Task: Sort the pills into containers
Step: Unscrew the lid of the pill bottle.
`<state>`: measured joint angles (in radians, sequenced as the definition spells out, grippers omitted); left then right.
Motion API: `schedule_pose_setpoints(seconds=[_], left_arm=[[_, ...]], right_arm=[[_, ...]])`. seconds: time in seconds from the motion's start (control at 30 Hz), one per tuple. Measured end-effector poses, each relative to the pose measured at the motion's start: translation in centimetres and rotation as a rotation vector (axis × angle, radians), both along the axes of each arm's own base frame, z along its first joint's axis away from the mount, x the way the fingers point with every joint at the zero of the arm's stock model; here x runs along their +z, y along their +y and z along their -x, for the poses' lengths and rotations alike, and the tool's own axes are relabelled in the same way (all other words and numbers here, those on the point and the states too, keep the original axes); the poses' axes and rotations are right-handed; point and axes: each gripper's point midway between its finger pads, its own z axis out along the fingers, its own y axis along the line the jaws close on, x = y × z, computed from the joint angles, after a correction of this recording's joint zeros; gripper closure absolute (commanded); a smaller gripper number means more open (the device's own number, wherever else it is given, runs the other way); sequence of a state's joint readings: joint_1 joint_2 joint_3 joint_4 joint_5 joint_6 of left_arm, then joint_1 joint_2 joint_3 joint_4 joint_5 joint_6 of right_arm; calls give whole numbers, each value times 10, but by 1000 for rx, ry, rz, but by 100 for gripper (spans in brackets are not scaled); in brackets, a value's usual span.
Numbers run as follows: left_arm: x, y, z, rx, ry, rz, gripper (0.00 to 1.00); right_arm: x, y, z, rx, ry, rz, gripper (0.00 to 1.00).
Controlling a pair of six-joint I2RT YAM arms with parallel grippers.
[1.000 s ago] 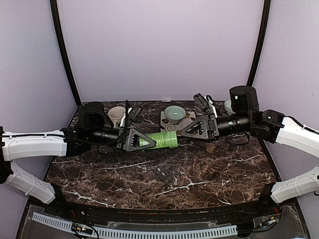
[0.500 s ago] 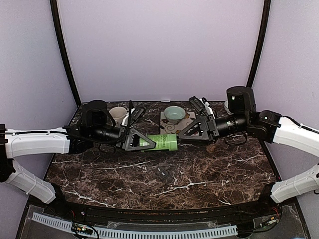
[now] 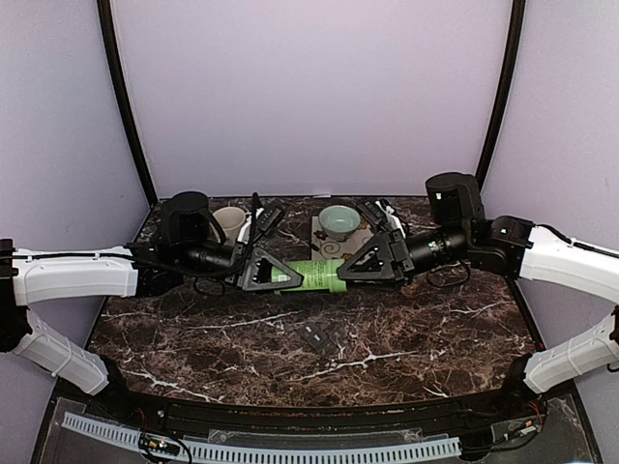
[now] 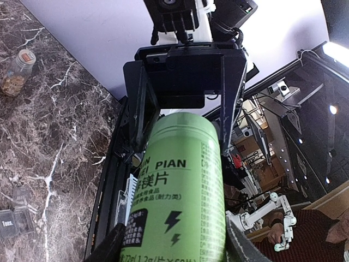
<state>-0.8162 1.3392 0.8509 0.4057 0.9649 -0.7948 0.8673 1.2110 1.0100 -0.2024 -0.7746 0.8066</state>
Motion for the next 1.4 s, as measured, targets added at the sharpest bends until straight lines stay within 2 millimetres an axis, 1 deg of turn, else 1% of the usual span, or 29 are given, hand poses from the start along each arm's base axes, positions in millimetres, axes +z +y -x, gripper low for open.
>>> schedule_pose_setpoints(seconds=[0.07, 0.23, 0.33, 0.43, 0.57, 0.67, 0.77, 0.87, 0.97, 1.13, 1.23, 1.4], left_arm=[[1, 0, 0, -1, -3, 5, 100], [1, -1, 0, -3, -4, 8, 100], [1, -1, -1, -4, -5, 12, 100], [0, -2, -1, -8, -3, 11, 100], [-1, -2, -2, -13, 4, 11, 100], [0, -2, -3, -12, 6, 14, 100], [4, -3, -4, -11, 11, 31, 100], [12, -5, -6, -7, 17, 67, 100], [21, -6, -7, -6, 37, 100, 100], [35, -6, -7, -5, 70, 138, 100], [40, -6, -6, -10, 95, 142, 100], [44, -7, -5, -18, 142, 134, 100]], right_arm=[[-2, 1, 0, 1, 11, 5, 36], [1, 4, 0, 5, 15, -9, 40], [2, 5, 0, 6, 21, -15, 46], [2, 6, -1, 6, 33, -16, 57], [2, 7, -1, 3, 41, -15, 78], [3, 7, -1, 6, 37, -13, 89], [7, 6, -1, 9, 21, -3, 95], [16, 5, -3, 5, -21, 11, 99], [26, 4, -3, 6, -94, 22, 100], [43, 3, -2, 22, -284, 48, 100], [47, 2, -1, 37, -419, 71, 100], [48, 1, -3, 48, -601, 92, 100]])
